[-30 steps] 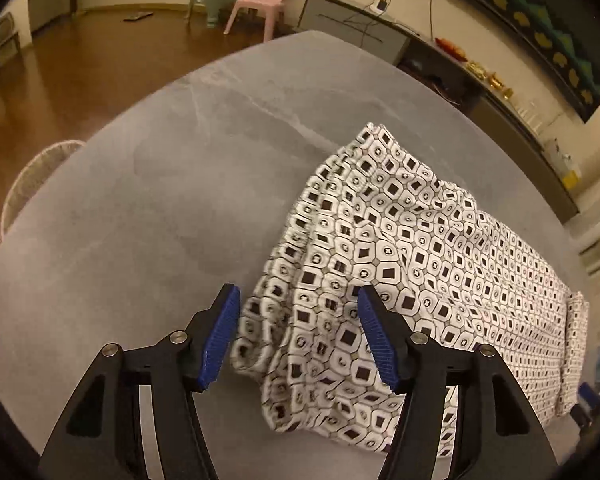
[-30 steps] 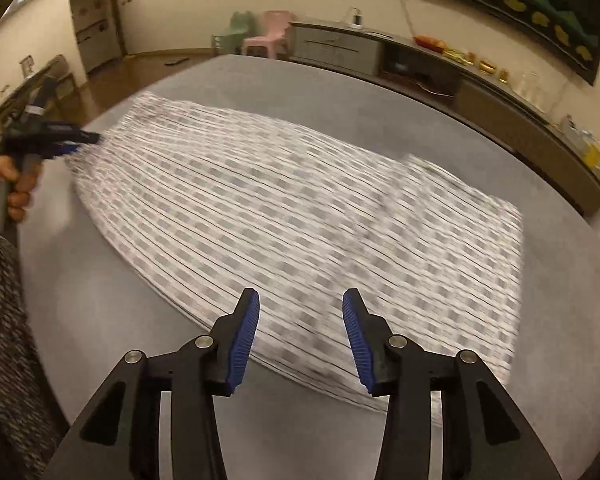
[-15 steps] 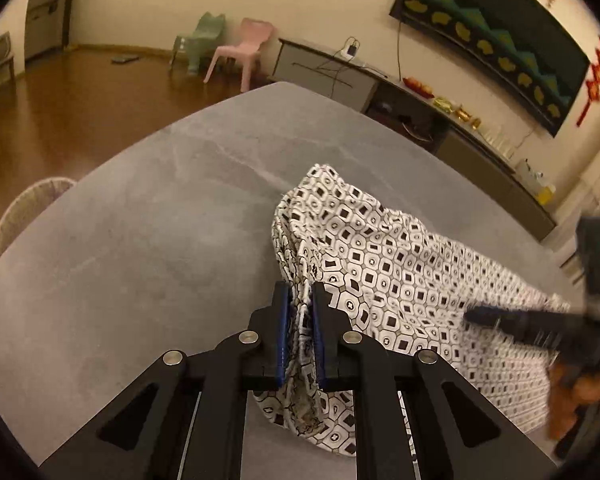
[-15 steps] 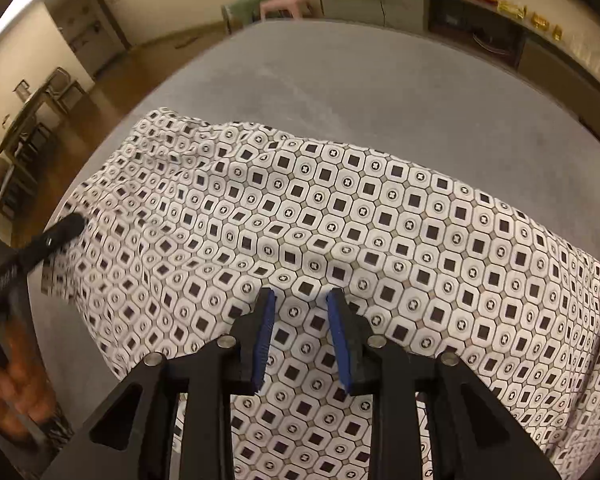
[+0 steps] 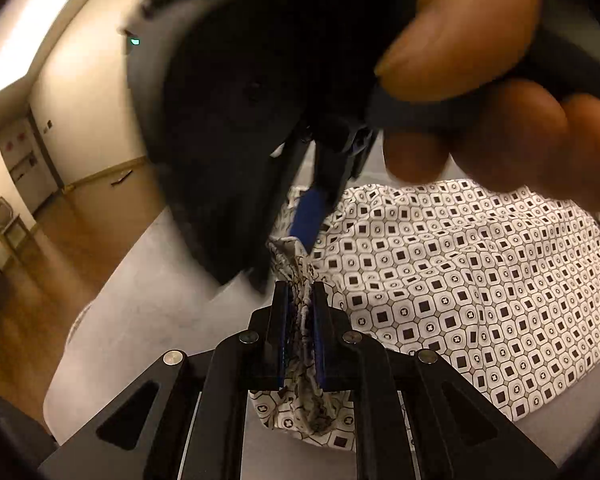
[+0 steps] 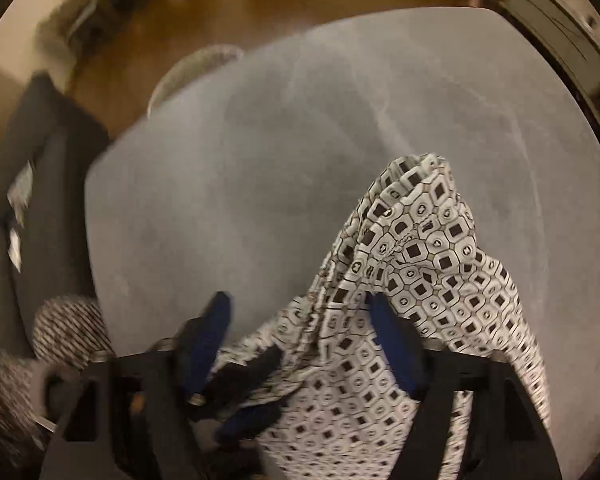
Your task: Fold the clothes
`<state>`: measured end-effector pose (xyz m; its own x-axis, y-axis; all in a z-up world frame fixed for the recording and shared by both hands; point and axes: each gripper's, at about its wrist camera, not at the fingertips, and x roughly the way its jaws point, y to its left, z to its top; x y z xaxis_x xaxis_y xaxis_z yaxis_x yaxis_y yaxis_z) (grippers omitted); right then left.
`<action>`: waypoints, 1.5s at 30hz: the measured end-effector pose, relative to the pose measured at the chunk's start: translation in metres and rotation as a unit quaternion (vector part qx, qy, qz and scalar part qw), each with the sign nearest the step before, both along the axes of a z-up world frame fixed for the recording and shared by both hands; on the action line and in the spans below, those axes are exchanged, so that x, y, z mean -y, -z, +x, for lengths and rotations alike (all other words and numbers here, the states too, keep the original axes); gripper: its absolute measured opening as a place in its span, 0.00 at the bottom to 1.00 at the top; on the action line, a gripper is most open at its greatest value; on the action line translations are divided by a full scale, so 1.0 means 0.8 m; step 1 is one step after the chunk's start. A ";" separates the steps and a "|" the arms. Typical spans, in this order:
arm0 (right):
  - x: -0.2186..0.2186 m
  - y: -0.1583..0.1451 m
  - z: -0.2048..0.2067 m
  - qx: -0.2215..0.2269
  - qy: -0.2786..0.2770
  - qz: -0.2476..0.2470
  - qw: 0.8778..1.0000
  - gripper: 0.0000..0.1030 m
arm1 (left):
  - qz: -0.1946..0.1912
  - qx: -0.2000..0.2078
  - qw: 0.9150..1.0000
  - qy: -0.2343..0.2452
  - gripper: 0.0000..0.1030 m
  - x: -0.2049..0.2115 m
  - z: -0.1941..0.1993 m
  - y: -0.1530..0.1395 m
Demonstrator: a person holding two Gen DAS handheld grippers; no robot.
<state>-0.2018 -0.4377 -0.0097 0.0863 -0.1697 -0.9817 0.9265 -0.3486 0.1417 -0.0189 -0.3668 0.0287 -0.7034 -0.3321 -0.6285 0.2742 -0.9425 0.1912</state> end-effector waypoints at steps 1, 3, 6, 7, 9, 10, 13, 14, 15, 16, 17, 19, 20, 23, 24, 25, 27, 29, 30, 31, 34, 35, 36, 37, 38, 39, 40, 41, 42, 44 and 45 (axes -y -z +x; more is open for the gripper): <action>-0.002 0.000 -0.004 -0.003 0.004 0.000 1.000 0.20 | 0.001 -0.004 1.000 0.004 0.10 -0.002 0.000 -0.003; -0.016 -0.007 -0.004 -0.010 0.012 -0.019 1.000 0.12 | 0.003 -0.024 1.000 0.015 0.11 -0.010 0.004 -0.014; -0.059 -0.030 -0.001 -0.026 0.042 -0.065 0.997 0.11 | 0.008 -0.067 0.997 0.039 0.17 -0.027 0.018 -0.039; -0.083 -0.042 -0.002 -0.031 0.062 -0.086 0.994 0.10 | 0.015 -0.093 0.994 0.056 0.17 -0.032 0.029 -0.050; -0.139 -0.066 -0.007 -0.037 0.107 -0.128 0.985 0.10 | 0.035 -0.147 0.985 0.081 0.32 -0.036 0.053 -0.071; -0.172 -0.077 -0.010 -0.040 0.132 -0.148 0.979 0.10 | 0.047 -0.174 0.980 0.088 0.35 -0.035 0.065 -0.082; -0.278 -0.075 -0.024 -0.043 0.214 -0.172 0.960 0.10 | 0.119 -0.188 0.971 0.093 0.37 -0.015 0.064 -0.090; -0.309 -0.059 -0.027 -0.036 0.239 -0.168 0.956 0.10 | 0.148 -0.182 0.968 0.091 0.37 -0.006 0.058 -0.089; -0.338 -0.041 -0.028 -0.029 0.263 -0.161 0.951 0.10 | 0.176 -0.175 0.965 0.090 0.36 0.003 0.052 -0.088; -0.367 -0.023 -0.030 -0.022 0.286 -0.155 0.945 0.11 | 0.196 -0.158 0.964 0.090 0.36 0.009 0.042 -0.081; -0.387 -0.006 -0.030 -0.016 0.306 -0.154 0.940 0.11 | 0.218 -0.136 0.963 0.086 0.36 0.014 0.029 -0.072; -0.422 0.026 -0.028 -0.005 0.341 -0.155 0.927 0.11 | 0.243 -0.103 0.960 0.090 0.35 0.018 0.010 -0.058; -0.432 0.038 -0.026 0.003 0.353 -0.162 0.921 0.11 | 0.248 -0.086 0.960 0.096 0.35 0.015 -0.004 -0.051; -0.448 0.055 -0.018 0.009 0.369 -0.184 0.911 0.11 | 0.260 -0.024 0.957 0.130 0.35 -0.001 -0.047 -0.030; -0.450 0.055 -0.017 0.000 0.369 -0.184 0.911 0.11 | 0.251 -0.011 0.959 0.130 0.35 -0.014 -0.054 -0.025; -0.451 0.056 -0.015 -0.009 0.370 -0.185 0.910 0.11 | 0.252 0.001 0.957 0.142 0.35 -0.020 -0.067 -0.022; -0.455 0.057 -0.012 -0.027 0.371 -0.185 0.909 0.12 | 0.244 0.025 0.956 0.163 0.35 -0.033 -0.096 -0.018; -0.456 0.061 -0.010 -0.048 0.373 -0.177 0.910 0.17 | 0.226 0.048 0.958 0.170 0.35 -0.043 -0.126 -0.011; -0.454 0.065 -0.008 -0.055 0.371 -0.166 0.912 0.19 | 0.217 0.058 0.960 0.169 0.35 -0.046 -0.140 -0.007; -0.453 0.068 -0.006 -0.059 0.369 -0.156 0.914 0.26 | 0.224 0.066 0.958 0.165 0.35 -0.045 -0.150 0.001; -0.454 0.053 0.000 -0.103 0.367 -0.154 0.912 0.38 | 0.255 0.062 0.950 0.167 0.35 -0.036 -0.154 0.006; -0.455 0.042 0.002 -0.124 0.368 -0.160 0.908 0.45 | 0.254 0.054 0.950 0.175 0.35 -0.039 -0.149 0.003; -0.453 0.027 0.004 -0.160 0.370 -0.166 0.900 0.47 | 0.252 0.046 0.949 0.183 0.35 -0.042 -0.143 0.000; -0.447 0.014 0.005 -0.192 0.367 -0.174 0.894 0.47 | 0.252 0.042 0.948 0.191 0.35 -0.045 -0.139 -0.003; -0.430 0.007 0.006 -0.201 0.356 -0.183 0.894 0.47 | 0.261 0.046 0.943 0.200 0.35 -0.049 -0.136 -0.001; -0.410 0.001 0.007 -0.203 0.343 -0.193 0.897 0.47 | 0.263 0.054 0.941 0.205 0.35 -0.053 -0.138 0.003; -0.397 -0.003 -0.012 -0.191 0.327 -0.197 0.904 0.46 | 0.256 0.062 0.942 0.206 0.35 -0.059 -0.136 0.008; -0.385 0.004 -0.023 -0.178 0.313 -0.186 0.914 0.45 | 0.245 0.074 0.945 0.206 0.35 -0.063 -0.137 0.013; -0.373 0.013 -0.030 -0.166 0.300 -0.171 0.924 0.45 | 0.234 0.085 0.947 0.205 0.35 -0.067 -0.138 0.018; -0.353 0.031 -0.043 -0.151 0.289 -0.137 0.935 0.43 | 0.225 0.079 0.950 0.199 0.35 -0.058 -0.145 0.015; -0.345 0.040 -0.050 -0.152 0.297 -0.119 0.935 0.43 | 0.226 0.069 0.953 0.190 0.35 -0.045 -0.154 0.010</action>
